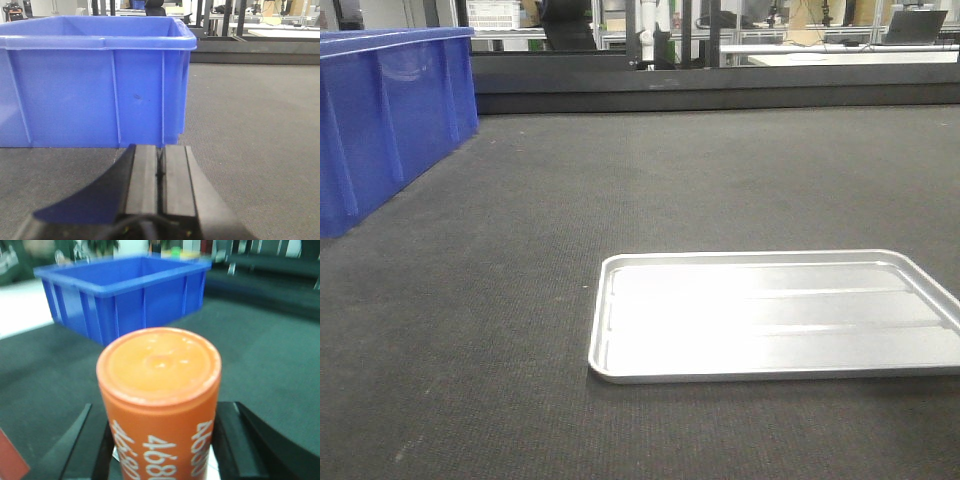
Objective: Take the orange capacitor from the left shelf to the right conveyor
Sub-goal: 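Lower the held capacitor with the right gripper onto the silver tray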
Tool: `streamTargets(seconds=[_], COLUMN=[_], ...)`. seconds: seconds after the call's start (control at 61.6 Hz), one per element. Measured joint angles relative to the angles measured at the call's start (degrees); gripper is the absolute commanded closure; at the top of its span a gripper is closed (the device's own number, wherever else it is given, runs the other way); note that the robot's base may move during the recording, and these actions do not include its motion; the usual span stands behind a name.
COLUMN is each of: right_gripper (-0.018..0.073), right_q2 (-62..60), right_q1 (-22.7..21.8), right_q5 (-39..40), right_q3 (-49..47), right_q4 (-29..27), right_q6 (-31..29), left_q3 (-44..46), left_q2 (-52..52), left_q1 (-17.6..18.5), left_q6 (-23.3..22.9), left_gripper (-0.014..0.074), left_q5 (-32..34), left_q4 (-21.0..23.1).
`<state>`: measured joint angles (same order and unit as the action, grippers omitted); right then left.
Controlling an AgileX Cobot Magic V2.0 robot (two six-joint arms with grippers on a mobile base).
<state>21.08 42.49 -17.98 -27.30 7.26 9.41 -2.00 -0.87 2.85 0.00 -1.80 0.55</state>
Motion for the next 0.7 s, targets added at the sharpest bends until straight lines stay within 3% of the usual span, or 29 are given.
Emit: streamTargets(seconds=[0.308, 0.698], right_gripper=[0.0508, 0.0508], right_q2=[27.0, 49.0], right_q1=[-7.8, -8.3], right_q5=[15.0, 31.1], right_q3=[0.0, 0.0], right_q4=[0.0, 0.0], right_q6=[0.4, 0.6], left_q3=[0.0, 0.0], left_q2=[0.0, 0.0], left_q1=[0.0, 0.0], left_q6=[0.0, 0.0], left_gripper=[0.0722, 0.0722], left_q5=[0.0, 0.0], left_q4=[0.0, 0.0])
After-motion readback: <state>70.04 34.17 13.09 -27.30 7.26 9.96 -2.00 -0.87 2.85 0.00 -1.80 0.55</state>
